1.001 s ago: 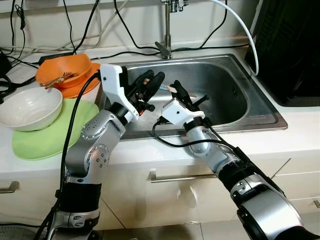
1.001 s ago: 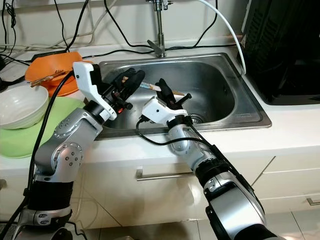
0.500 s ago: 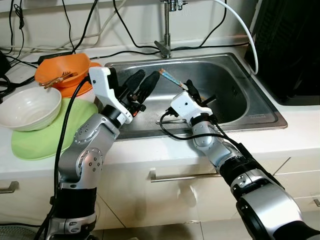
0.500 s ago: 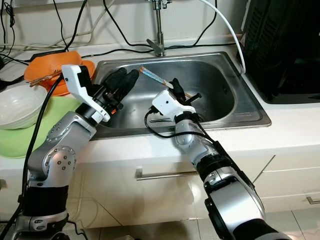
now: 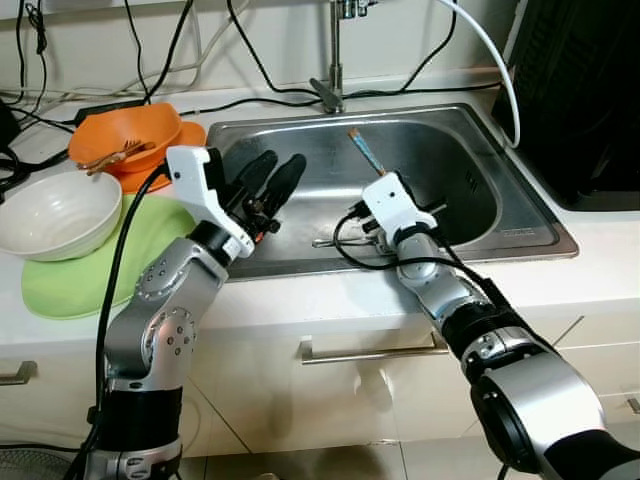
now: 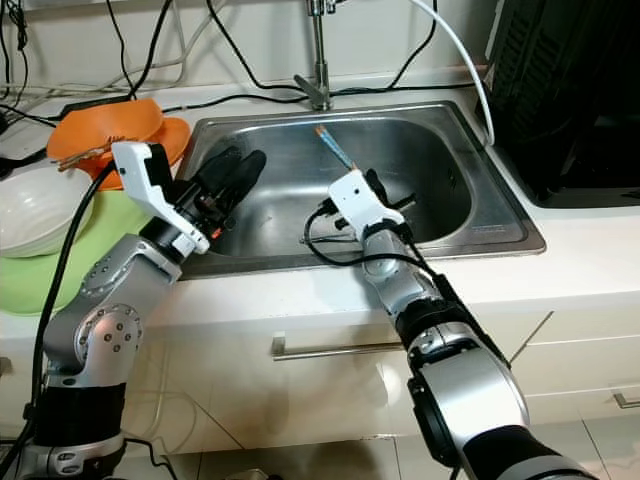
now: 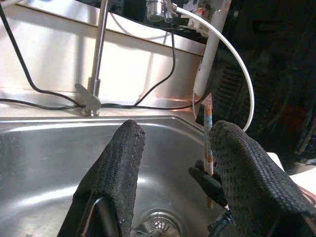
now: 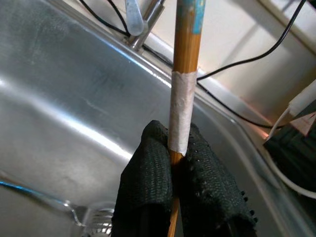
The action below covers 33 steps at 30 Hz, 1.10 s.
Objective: Kitchen organization
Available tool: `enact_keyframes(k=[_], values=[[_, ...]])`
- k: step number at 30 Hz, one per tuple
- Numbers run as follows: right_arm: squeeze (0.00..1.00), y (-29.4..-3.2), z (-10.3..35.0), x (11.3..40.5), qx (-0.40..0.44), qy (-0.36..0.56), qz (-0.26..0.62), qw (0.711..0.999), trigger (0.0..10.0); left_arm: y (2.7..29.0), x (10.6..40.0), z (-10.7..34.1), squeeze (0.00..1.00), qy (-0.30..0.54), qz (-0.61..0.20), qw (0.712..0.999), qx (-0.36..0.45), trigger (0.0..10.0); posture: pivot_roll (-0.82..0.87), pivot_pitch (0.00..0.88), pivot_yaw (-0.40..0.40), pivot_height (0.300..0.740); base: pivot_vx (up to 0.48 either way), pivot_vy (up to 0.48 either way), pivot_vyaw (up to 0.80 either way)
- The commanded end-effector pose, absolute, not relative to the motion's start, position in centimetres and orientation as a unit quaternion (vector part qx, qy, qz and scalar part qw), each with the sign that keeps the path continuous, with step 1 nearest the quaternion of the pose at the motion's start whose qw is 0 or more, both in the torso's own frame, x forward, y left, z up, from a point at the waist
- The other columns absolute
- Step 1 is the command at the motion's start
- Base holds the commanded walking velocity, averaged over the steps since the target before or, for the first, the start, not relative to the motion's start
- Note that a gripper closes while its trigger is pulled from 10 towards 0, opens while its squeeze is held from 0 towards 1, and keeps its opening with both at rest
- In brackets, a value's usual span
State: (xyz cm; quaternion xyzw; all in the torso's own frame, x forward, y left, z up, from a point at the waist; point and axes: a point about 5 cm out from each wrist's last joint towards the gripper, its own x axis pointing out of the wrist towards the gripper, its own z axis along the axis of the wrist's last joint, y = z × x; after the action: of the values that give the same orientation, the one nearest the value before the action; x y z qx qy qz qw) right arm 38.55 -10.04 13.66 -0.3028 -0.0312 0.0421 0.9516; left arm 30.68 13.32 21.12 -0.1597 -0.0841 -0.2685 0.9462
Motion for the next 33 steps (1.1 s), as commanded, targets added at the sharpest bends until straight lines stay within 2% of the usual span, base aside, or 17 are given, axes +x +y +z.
enact_keyframes(k=[1, 4, 5, 6, 7, 8, 21, 22, 23, 33], values=[[0.00, -10.0, 12.6, 38.3, -0.292, 0.004, 0.051, 0.955, 10.0, 13.8, 30.7, 21.0, 0.00, -0.083, -0.254, 0.952, -0.149, 10.0, 0.21, 0.025, 0.085, 0.740, 0.000, 0.000, 0.00], [0.00, -9.8, 12.5, 38.3, -0.285, 0.009, 0.058, 0.957, 10.0, 13.9, 30.7, 20.8, 0.00, -0.080, -0.246, 0.955, -0.145, 10.0, 0.22, 0.024, 0.085, 0.740, 0.000, 0.000, 0.00], [0.70, -9.6, 12.4, 38.3, -0.284, 0.010, 0.063, 0.957, 10.0, 14.1, 30.8, 20.6, 0.00, -0.075, -0.237, 0.958, -0.142, 10.0, 0.22, 0.024, 0.086, 0.740, 0.000, 0.000, 0.00], [0.70, -9.6, 12.4, 38.3, -0.284, 0.010, 0.063, 0.957, 10.0, 14.1, 30.8, 20.6, 0.00, -0.075, -0.237, 0.958, -0.142, 10.0, 0.22, 0.024, 0.086, 0.740, 0.000, 0.000, 0.00], [0.99, -9.5, 12.4, 38.2, -0.279, 0.013, 0.068, 0.958, 10.0, 14.1, 30.7, 20.3, 0.00, -0.072, -0.234, 0.959, -0.142, 10.0, 0.22, 0.024, 0.086, 0.740, 0.000, 0.000, 0.00], [1.00, -9.5, 12.4, 38.2, -0.277, 0.014, 0.071, 0.958, 10.0, 14.2, 30.7, 20.2, 0.00, -0.071, -0.232, 0.960, -0.142, 10.0, 0.22, 0.024, 0.086, 0.740, 0.000, 0.000, 0.00], [1.00, -9.3, 13.6, 38.6, -0.236, -0.004, 0.079, 0.969, 10.0, 14.2, 30.6, 19.6, 0.00, -0.062, -0.219, 0.964, -0.138, 10.0, 0.21, 0.014, 0.087, 0.740, 0.000, 0.000, 0.00], [0.78, -9.3, 13.9, 38.7, -0.231, -0.010, 0.079, 0.970, 10.0, 14.2, 30.6, 19.6, 0.00, -0.063, -0.218, 0.964, -0.137, 10.0, 0.21, 0.013, 0.088, 0.740, 0.000, 0.000, 0.00], [0.00, -9.2, 14.3, 38.8, -0.221, -0.018, 0.080, 0.972, 10.0, 14.3, 30.6, 19.6, 0.00, -0.063, -0.215, 0.965, -0.135, 10.0, 0.21, 0.013, 0.088, 0.740, 0.000, 0.000, 0.00], [0.00, -8.7, 19.4, 39.6, -0.126, -0.116, 0.102, 0.980, 10.0, 14.5, 30.9, 19.5, 0.00, -0.069, -0.194, 0.973, -0.100, 10.0, 0.19, 0.000, 0.091, 0.740, 0.000, 0.000, 0.00]])
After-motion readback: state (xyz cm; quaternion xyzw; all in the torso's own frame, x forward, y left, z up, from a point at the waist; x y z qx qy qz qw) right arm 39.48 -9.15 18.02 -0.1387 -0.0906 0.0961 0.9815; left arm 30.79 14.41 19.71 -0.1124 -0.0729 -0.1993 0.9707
